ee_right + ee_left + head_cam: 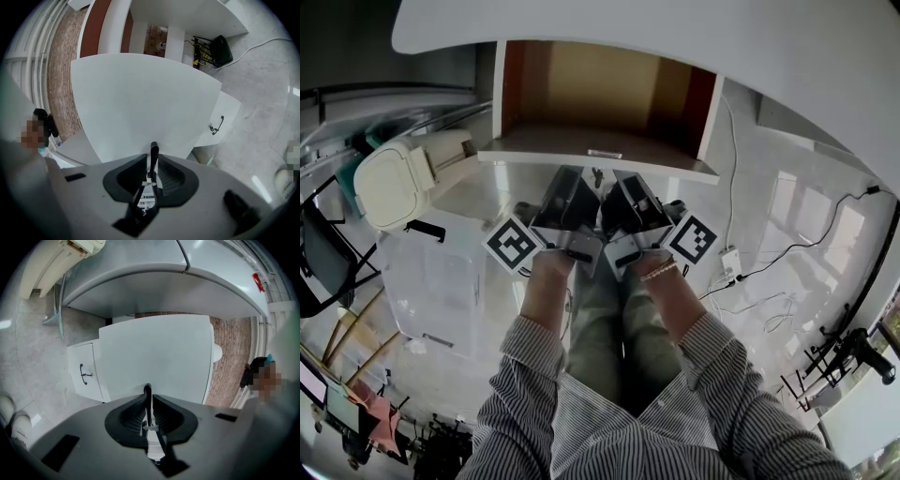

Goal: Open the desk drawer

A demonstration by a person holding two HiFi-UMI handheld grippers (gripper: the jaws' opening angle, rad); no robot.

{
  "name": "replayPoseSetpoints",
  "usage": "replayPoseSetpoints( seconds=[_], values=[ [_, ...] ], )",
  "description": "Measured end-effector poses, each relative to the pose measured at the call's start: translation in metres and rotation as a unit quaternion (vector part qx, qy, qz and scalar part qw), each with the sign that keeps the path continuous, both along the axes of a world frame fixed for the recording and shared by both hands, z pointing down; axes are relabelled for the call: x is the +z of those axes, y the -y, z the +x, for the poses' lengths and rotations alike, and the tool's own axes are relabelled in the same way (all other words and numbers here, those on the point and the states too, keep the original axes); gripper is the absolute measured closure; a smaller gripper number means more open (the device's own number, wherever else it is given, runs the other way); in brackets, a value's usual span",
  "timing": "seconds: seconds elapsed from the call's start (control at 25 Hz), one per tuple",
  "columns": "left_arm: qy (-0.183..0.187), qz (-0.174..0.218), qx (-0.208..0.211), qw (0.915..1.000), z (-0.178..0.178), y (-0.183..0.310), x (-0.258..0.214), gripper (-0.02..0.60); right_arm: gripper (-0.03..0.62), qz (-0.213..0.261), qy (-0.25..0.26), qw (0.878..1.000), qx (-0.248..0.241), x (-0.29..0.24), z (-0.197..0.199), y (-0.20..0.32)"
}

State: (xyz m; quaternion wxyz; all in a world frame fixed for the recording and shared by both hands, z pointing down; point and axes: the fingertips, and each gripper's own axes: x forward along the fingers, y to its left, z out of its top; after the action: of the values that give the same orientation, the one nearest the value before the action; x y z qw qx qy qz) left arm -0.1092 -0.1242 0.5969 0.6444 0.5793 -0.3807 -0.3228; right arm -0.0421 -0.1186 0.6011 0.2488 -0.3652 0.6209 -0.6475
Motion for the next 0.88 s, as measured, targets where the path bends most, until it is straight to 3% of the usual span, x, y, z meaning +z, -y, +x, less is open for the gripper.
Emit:
replayPoseSetpoints(
  seconds=[0.88],
  values=[
    [0.017, -0.064, 0.001, 0.9978, -0.002, -0.015, 0.053, 0.543, 0.516, -0.057, -0.054, 0.997, -0.028, 0.045, 0.001, -0.021]
  ],
)
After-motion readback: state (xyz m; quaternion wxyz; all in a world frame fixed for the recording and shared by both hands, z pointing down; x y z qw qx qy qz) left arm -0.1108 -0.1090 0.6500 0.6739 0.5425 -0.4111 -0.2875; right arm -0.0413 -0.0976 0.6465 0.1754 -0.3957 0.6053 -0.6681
